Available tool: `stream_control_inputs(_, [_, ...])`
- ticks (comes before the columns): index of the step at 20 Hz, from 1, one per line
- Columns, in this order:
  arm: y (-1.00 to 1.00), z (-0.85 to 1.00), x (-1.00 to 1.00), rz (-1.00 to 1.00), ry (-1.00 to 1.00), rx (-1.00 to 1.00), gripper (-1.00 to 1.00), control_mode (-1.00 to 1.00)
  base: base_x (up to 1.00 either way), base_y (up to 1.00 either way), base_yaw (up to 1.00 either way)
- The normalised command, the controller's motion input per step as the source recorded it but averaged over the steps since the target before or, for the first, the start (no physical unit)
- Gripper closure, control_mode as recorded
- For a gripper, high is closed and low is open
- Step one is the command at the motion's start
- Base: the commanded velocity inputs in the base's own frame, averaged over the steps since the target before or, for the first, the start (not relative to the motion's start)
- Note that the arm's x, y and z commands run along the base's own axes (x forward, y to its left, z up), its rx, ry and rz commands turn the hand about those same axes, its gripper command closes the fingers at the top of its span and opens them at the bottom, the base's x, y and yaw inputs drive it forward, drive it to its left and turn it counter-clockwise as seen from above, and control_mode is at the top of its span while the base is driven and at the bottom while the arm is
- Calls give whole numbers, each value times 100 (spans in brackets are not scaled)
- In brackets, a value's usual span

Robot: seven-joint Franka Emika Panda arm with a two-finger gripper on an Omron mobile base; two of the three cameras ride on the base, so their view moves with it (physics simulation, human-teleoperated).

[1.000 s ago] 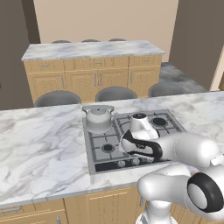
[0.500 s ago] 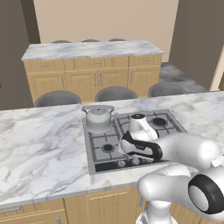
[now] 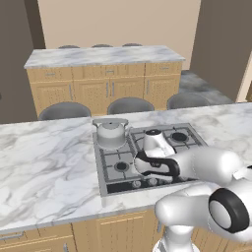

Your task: Lower the heat of the kettle.

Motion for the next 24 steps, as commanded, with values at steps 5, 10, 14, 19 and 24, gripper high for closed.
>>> stream_control_inputs(5, [-5, -23, 0, 3, -1, 2, -100, -100, 0, 0, 0])
stream_control_inputs(10, [-2, -27, 0, 3, -1, 2, 100, -100, 0, 0, 0])
stream_control_inputs(14, [0, -31, -1, 3, -5, 1, 100, -100, 0, 0, 0])
stream_control_inputs(19, [0, -30, -5, 1, -8, 1, 100, -100, 0, 0, 0])
stream_control_inputs(24, [-4, -23, -16, 0, -8, 2, 100, -100, 0, 0, 0])
